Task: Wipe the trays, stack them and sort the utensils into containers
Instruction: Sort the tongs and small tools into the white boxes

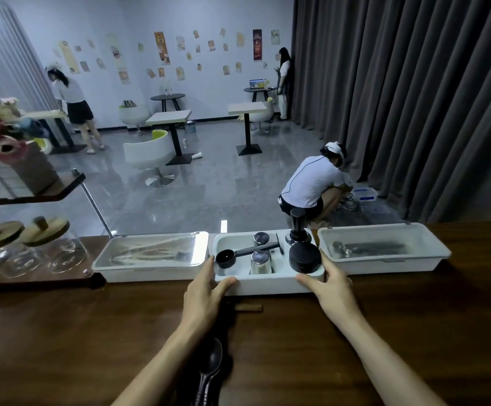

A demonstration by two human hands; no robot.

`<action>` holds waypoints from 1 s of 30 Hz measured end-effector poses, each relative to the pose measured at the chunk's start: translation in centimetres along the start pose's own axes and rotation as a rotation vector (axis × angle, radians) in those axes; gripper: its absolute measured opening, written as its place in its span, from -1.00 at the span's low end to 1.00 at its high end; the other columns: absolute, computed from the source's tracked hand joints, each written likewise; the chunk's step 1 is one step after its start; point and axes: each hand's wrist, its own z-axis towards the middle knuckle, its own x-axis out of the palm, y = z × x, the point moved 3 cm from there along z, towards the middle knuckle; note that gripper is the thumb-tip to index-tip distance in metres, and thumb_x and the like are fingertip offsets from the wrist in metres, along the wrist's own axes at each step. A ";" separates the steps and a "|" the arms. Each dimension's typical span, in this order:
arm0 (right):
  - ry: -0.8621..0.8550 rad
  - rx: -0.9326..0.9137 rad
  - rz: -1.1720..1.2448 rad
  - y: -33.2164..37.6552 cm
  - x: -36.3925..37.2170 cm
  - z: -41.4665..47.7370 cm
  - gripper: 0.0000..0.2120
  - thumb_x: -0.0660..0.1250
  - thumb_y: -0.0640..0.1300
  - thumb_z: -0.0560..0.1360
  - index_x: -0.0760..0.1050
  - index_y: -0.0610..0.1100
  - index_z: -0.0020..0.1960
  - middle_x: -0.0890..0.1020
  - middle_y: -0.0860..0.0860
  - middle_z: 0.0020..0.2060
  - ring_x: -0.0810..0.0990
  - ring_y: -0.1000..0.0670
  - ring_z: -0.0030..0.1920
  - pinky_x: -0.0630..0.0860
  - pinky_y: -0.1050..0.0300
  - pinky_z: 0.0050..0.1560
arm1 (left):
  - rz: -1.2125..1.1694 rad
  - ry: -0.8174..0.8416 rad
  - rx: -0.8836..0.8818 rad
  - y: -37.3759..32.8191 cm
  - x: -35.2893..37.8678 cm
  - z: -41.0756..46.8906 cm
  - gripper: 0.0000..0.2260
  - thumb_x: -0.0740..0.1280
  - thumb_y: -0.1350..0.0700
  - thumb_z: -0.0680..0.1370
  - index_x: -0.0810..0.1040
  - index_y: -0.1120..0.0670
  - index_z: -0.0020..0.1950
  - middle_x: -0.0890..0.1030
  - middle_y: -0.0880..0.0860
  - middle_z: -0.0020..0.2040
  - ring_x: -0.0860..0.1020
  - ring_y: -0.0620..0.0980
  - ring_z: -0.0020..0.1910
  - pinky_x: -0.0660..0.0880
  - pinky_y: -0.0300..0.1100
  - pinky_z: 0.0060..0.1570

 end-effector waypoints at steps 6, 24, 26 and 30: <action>0.009 -0.003 0.040 -0.2 0.6 0.6 -0.16 0.54 0.24 0.28 0.36 0.12 0.51 0.53 0.23 0.35 0.43 0.12 0.41 0.36 -0.07 0.47 | -0.014 0.001 -0.007 0.3 0.2 0.8 -0.66 0.43 -0.06 0.54 0.45 -0.41 0.21 0.64 -0.20 -0.25 0.59 -0.14 -0.19 0.52 0.00 0.06; -0.011 0.004 0.033 -1.8 1.5 1.7 -0.28 0.55 -0.01 0.43 0.35 0.09 0.52 0.49 0.17 0.38 0.38 0.08 0.43 0.32 -0.01 0.48 | -0.022 0.021 0.004 0.8 0.5 1.2 -0.55 0.41 0.00 0.59 0.27 -0.53 0.13 0.66 -0.27 -0.16 0.63 -0.20 -0.08 0.46 -0.13 -0.01; -0.015 -0.003 0.033 -1.8 1.6 1.5 -0.27 0.54 0.01 0.44 0.33 0.09 0.53 0.48 0.17 0.40 0.36 0.09 0.44 0.30 0.02 0.49 | 0.000 0.044 0.004 1.1 0.4 1.2 -0.55 0.38 0.01 0.61 0.27 -0.51 0.21 0.68 -0.18 -0.14 0.62 -0.17 -0.04 0.44 -0.11 0.00; -0.035 0.009 0.028 -1.4 1.7 0.8 -0.25 0.53 0.04 0.44 0.31 0.07 0.55 0.46 0.16 0.43 0.34 0.11 0.45 0.28 0.11 0.45 | 0.090 0.083 0.025 2.1 0.8 1.4 -0.47 0.28 0.00 0.67 0.17 -0.26 0.59 0.64 -0.16 0.02 0.58 0.03 0.08 0.39 -0.08 0.06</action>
